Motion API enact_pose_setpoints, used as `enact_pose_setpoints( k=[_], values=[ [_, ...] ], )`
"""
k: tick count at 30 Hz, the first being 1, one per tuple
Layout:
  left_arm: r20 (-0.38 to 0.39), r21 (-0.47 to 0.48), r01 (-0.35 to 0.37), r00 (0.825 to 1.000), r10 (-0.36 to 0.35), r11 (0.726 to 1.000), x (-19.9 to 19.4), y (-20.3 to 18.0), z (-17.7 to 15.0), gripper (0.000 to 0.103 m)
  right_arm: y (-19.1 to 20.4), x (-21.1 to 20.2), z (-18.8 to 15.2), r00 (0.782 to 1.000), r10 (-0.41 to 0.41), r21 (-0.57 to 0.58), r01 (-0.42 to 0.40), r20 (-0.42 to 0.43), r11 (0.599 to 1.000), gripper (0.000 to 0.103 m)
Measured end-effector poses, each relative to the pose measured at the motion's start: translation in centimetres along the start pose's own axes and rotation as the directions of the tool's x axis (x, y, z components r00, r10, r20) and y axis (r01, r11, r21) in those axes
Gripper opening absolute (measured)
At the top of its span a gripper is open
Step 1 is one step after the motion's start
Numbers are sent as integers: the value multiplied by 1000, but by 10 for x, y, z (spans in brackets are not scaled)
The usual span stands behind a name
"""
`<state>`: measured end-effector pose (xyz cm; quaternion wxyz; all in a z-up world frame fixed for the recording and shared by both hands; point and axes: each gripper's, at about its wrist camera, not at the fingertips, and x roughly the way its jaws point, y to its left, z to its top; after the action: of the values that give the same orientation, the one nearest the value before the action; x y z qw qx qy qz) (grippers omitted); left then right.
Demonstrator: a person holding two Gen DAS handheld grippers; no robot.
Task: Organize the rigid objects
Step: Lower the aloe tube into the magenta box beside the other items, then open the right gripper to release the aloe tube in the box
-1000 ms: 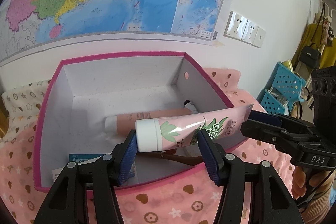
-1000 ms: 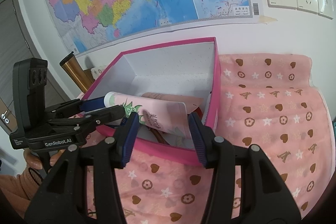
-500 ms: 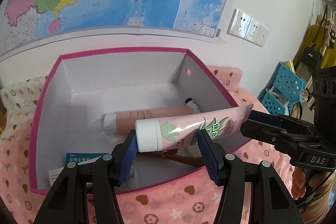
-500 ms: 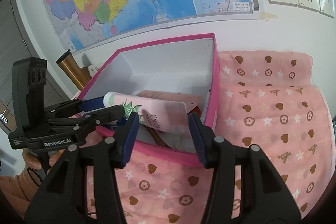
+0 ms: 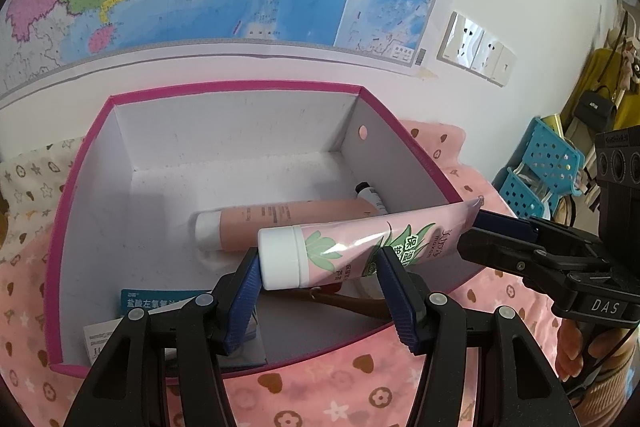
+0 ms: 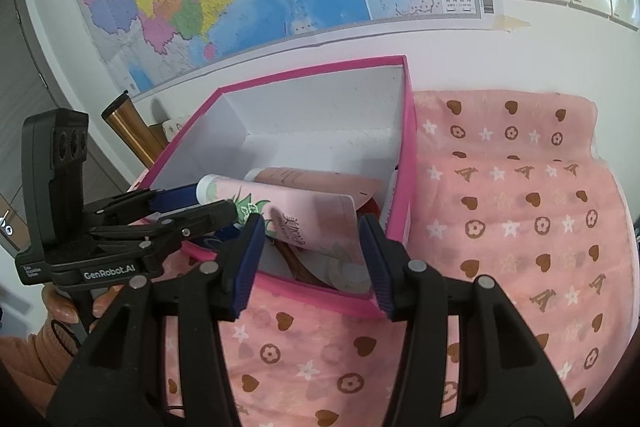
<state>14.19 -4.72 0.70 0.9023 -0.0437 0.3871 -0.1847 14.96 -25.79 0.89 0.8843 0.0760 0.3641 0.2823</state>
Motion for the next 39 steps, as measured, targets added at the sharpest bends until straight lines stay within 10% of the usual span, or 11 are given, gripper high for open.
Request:
enact_pose_setpoints(
  k=[39],
  values=[
    [-66, -28, -22, 998, 20, 999, 29, 11, 5, 58, 4, 16, 10, 997, -53, 1, 53, -51, 999, 52]
  ],
)
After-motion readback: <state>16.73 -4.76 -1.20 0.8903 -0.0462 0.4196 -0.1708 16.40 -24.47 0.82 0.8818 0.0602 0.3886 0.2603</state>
